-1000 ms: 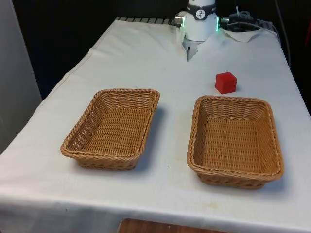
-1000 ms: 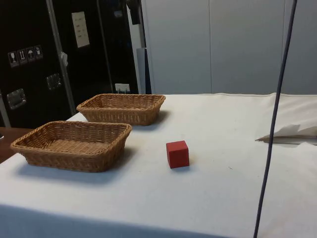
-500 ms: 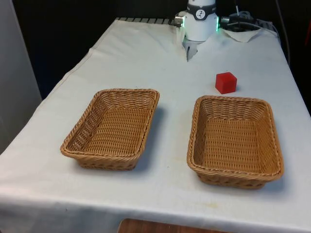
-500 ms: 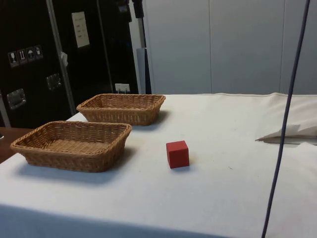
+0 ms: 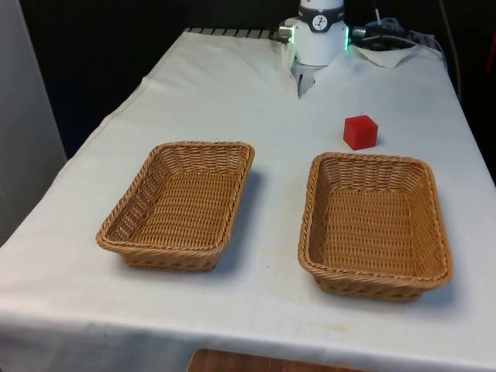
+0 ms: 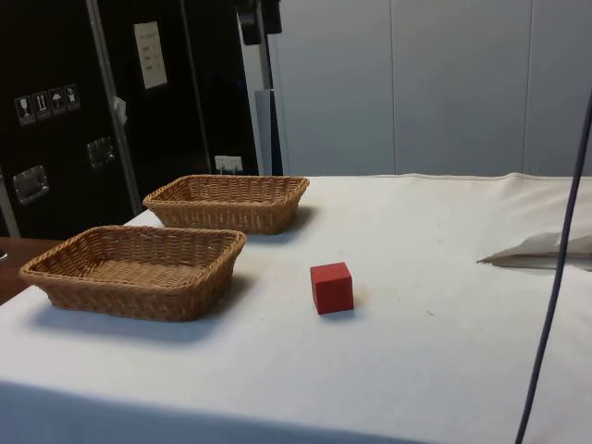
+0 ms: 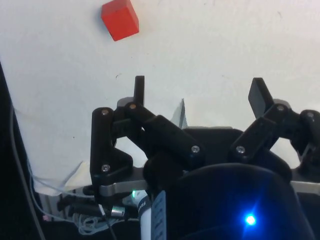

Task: Pick up the red cube and place it into the right basket.

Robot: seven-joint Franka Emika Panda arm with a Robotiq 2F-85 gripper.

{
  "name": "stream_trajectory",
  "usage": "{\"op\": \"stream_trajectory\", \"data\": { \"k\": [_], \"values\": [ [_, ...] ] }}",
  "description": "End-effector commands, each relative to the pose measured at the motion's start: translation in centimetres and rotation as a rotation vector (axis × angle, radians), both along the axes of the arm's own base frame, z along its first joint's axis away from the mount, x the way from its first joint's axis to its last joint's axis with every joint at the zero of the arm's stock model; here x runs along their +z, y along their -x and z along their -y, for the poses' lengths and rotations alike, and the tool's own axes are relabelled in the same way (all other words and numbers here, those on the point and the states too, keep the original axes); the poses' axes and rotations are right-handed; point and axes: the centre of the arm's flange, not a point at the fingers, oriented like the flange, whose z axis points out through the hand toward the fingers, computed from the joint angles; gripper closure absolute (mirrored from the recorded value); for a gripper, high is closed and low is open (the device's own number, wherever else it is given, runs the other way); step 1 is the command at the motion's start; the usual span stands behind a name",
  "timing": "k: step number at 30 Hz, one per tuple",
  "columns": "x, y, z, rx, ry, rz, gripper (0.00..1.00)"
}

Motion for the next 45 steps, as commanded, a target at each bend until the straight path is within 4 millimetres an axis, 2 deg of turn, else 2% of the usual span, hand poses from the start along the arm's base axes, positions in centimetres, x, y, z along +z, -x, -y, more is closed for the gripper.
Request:
{"op": "stream_trajectory", "data": {
  "k": [1, 7, 10, 23, 26, 33, 34, 45],
  "values": [
    [-0.2, 0.3, 0.0, 0.001, 0.004, 0.021, 0.00],
    [-2.1, 1.4, -0.2, 0.021, -0.011, 0.042, 0.00],
    [-2.3, 1.5, -0.3, 0.024, -0.013, 0.045, 0.00],
    [-7.2, 3.3, -1.1, 0.081, -0.026, 0.065, 0.00],
    [-7.6, 3.4, -1.1, 0.083, -0.029, 0.055, 0.00],
    [-10.2, 4.6, -2.0, 0.115, -0.033, 0.086, 0.00],
    [-10.1, 4.4, -1.8, 0.111, -0.036, 0.074, 0.00],
    [-13.5, 6.2, -3.0, 0.147, -0.043, 0.113, 0.00]
  ]
}}
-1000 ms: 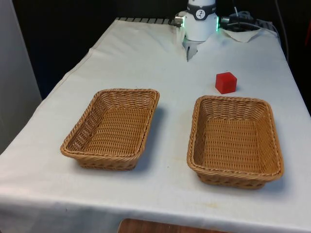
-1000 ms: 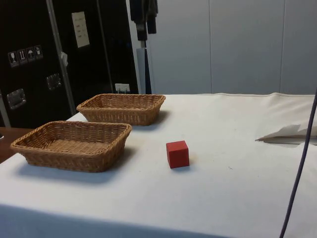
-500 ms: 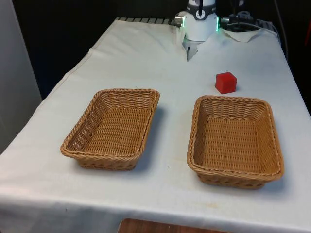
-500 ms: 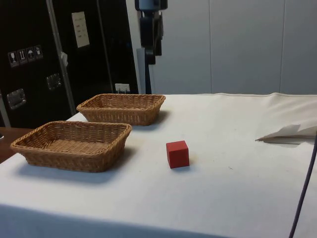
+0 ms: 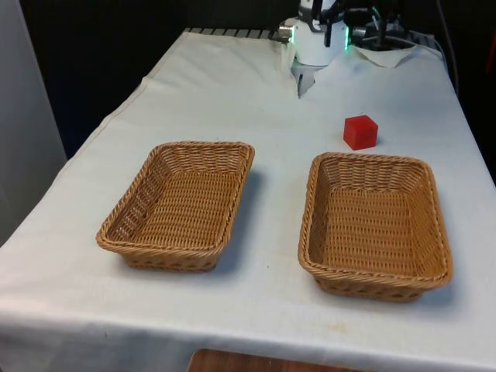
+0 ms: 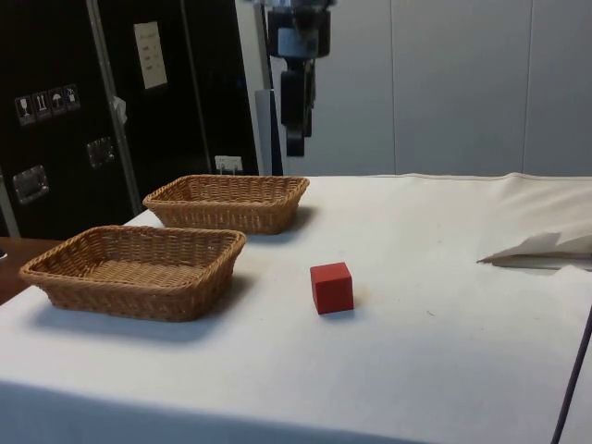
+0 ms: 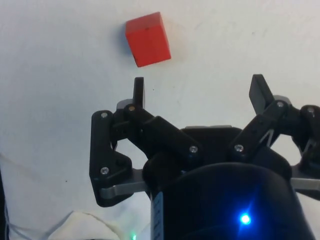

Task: Pick up the red cube and place it into the right basket.

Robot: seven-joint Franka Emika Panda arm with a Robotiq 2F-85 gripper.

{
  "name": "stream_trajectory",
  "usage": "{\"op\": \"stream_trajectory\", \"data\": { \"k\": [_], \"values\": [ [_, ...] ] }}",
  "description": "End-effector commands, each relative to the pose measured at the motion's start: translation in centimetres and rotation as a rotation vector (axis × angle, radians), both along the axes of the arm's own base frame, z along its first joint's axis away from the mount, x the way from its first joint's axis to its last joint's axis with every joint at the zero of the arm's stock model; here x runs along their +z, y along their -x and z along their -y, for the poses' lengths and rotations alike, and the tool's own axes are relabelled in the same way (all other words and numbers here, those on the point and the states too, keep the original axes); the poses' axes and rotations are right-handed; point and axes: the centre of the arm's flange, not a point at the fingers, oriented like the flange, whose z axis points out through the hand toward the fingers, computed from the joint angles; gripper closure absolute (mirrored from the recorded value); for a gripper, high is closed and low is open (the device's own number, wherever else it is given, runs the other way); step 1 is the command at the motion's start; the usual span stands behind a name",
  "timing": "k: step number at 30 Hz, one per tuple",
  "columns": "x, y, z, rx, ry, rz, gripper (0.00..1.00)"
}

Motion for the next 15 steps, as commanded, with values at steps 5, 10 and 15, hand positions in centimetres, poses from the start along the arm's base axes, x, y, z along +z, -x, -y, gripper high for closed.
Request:
{"op": "stream_trajectory", "data": {
  "k": [5, 10, 15],
  "values": [
    [-1.2, 0.7, -0.4, 0.014, 0.000, 0.017, 0.00],
    [-2.8, 1.5, -0.7, 0.034, -0.004, 0.028, 0.00],
    [-4.2, 2.0, -1.2, 0.049, -0.007, 0.036, 0.00]
  ]
}}
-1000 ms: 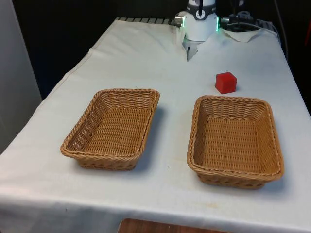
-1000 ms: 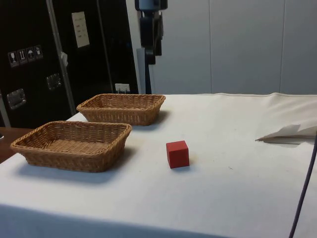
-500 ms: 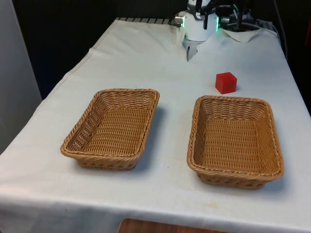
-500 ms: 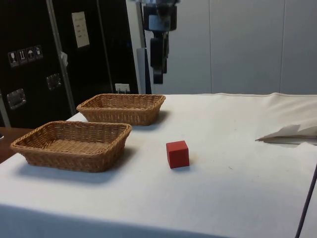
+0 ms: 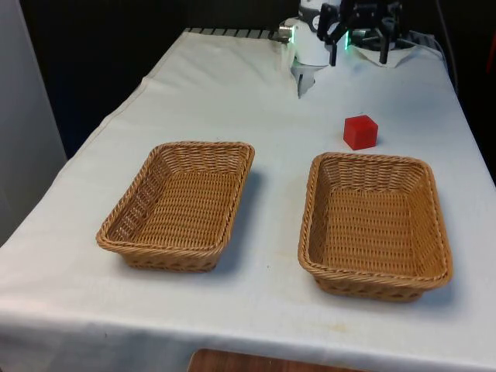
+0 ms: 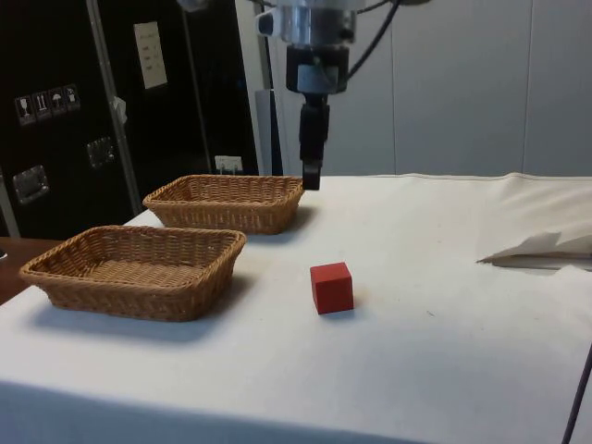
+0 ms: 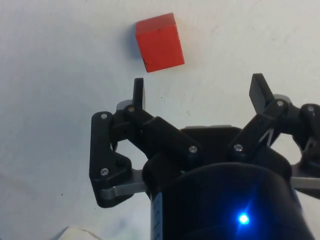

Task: Pick up the red cube and place it into the right basket.

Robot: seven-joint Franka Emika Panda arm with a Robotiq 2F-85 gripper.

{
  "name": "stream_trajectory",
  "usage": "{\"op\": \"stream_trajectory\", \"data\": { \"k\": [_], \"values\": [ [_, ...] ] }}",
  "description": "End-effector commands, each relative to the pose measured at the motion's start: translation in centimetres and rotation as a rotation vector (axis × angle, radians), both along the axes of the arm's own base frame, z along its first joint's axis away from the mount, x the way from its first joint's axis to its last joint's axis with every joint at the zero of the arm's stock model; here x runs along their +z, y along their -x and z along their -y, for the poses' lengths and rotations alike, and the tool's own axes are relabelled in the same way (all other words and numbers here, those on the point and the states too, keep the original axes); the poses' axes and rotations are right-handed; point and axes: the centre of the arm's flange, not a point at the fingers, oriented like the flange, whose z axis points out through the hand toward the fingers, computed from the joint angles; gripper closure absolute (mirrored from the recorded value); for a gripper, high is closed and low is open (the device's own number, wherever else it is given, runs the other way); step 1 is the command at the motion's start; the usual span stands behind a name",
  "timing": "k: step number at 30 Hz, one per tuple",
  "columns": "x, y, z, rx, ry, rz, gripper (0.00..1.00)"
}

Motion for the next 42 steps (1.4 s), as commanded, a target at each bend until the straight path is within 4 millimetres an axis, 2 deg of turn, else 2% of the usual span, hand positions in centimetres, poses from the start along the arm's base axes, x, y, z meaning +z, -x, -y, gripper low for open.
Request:
{"op": "stream_trajectory", "data": {
  "k": [1, 4, 5, 6, 12, 14, 20, 25, 29, 34, 36, 42],
  "values": [
    [-0.6, 0.1, -0.4, 0.006, -0.001, 0.011, 0.00],
    [-1.5, 0.2, -0.7, 0.014, 0.000, 0.013, 0.00],
    [-1.2, 0.2, -0.6, 0.013, 0.001, 0.006, 0.00],
    [-2.0, 0.2, -0.9, 0.019, 0.000, 0.016, 0.00],
    [-3.8, 0.2, -1.8, 0.035, 0.005, 0.017, 0.00],
    [-3.9, 0.2, -1.7, 0.039, 0.009, 0.010, 0.00],
    [-6.0, 0.3, -2.9, 0.055, 0.011, 0.012, 0.00],
    [-7.1, 0.3, -3.2, 0.061, 0.015, 0.006, 0.00],
    [-7.7, 0.4, -3.2, 0.065, 0.020, -0.005, 0.00],
    [-9.8, 0.7, -3.1, 0.066, 0.024, -0.015, 0.00],
    [-9.8, 0.6, -3.0, 0.066, 0.028, -0.021, 0.00],
    [-11.4, 0.9, -3.2, 0.072, 0.030, -0.025, 0.00]
  ]
}}
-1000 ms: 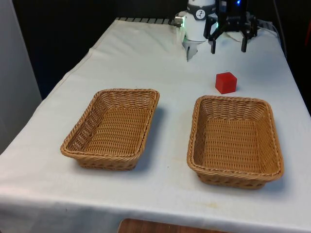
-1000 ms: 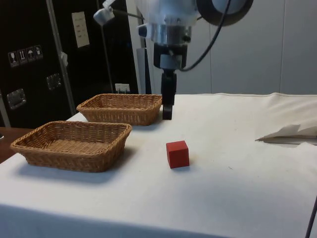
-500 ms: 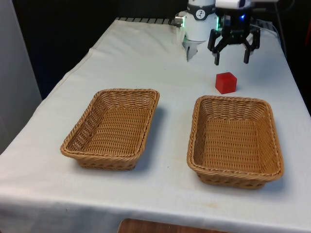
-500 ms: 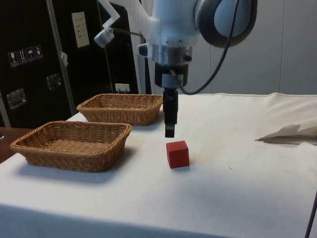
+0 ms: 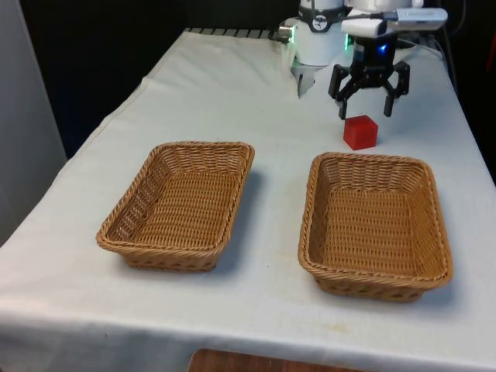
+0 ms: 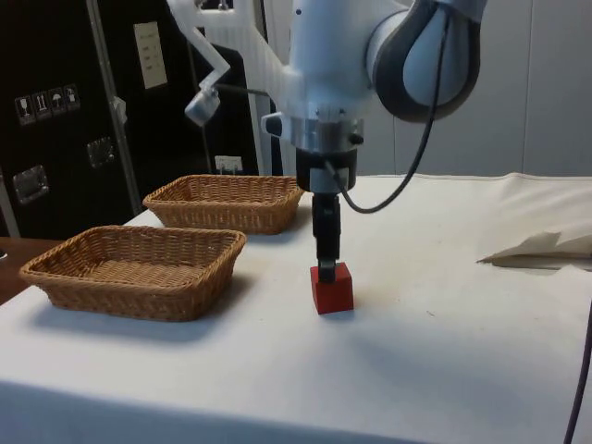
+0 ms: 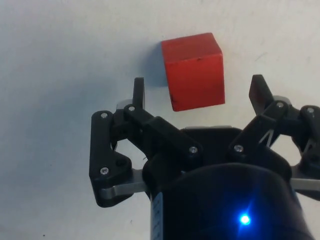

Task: Pick up the red cube and place it into the right basket.

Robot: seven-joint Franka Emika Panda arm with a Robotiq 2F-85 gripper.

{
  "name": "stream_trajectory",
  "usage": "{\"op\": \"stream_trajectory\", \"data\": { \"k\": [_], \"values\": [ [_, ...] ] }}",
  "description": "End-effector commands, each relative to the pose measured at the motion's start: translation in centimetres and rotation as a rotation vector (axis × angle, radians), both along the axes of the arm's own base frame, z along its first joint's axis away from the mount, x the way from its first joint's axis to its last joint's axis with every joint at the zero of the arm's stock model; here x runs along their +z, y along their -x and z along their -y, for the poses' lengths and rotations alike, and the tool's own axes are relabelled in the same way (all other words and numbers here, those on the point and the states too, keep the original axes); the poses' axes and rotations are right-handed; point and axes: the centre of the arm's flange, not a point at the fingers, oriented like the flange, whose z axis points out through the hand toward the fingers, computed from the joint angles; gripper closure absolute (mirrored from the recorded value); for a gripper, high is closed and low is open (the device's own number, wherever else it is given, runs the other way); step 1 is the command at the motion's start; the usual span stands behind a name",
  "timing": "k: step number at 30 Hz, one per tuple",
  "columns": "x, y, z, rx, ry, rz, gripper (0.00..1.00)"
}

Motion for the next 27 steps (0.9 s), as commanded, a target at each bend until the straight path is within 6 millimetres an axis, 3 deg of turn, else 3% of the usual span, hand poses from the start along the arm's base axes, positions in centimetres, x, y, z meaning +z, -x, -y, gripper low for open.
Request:
{"op": "stream_trajectory", "data": {
  "k": [1, 15, 27],
  "values": [
    [-0.2, 0.0, 0.0, 0.001, 0.000, -0.001, 0.00],
    [-3.0, 0.2, -0.2, 0.013, 0.010, -0.016, 0.00],
    [-3.8, 0.1, -0.1, 0.022, 0.018, -0.026, 0.00]
  ]
}}
